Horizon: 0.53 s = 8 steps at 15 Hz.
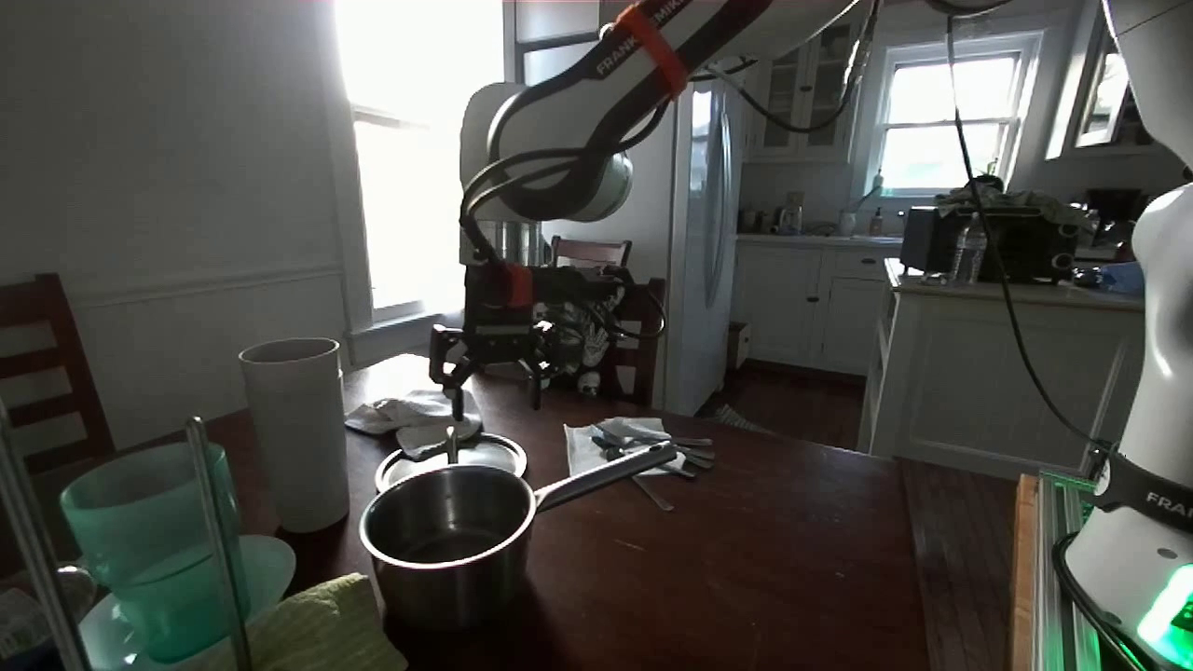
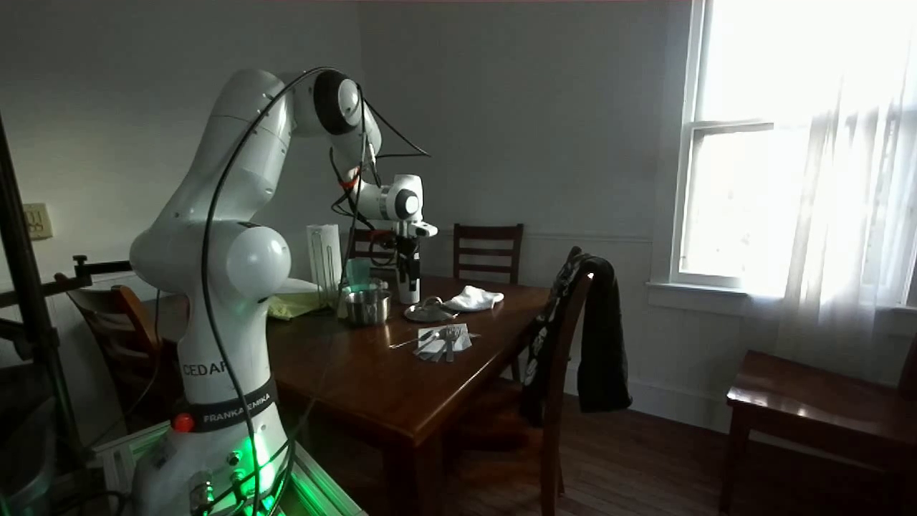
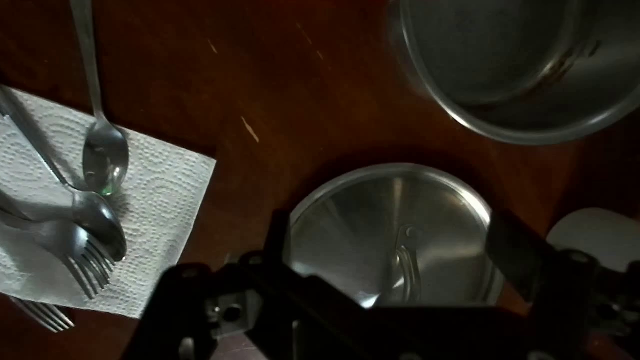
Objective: Pick up the silver lid and put it on the silver pot
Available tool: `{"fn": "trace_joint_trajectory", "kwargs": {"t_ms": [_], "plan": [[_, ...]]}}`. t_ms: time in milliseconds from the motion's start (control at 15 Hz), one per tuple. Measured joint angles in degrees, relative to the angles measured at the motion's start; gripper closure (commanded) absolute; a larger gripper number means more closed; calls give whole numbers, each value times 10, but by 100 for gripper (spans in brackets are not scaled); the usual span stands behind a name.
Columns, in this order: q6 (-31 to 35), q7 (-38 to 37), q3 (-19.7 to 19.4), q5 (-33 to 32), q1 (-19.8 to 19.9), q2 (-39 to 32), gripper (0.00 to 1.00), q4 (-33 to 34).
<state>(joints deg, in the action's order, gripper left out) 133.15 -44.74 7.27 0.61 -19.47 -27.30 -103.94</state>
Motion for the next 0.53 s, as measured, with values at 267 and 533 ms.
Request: {"fn": "trace_joint_trajectory", "kwargs": {"t_ms": [267,533], "plan": [[11,-29,-28,-24,-22,-49,0,54],[28,-46,-48,-38,-36,-91,0,99]]}}
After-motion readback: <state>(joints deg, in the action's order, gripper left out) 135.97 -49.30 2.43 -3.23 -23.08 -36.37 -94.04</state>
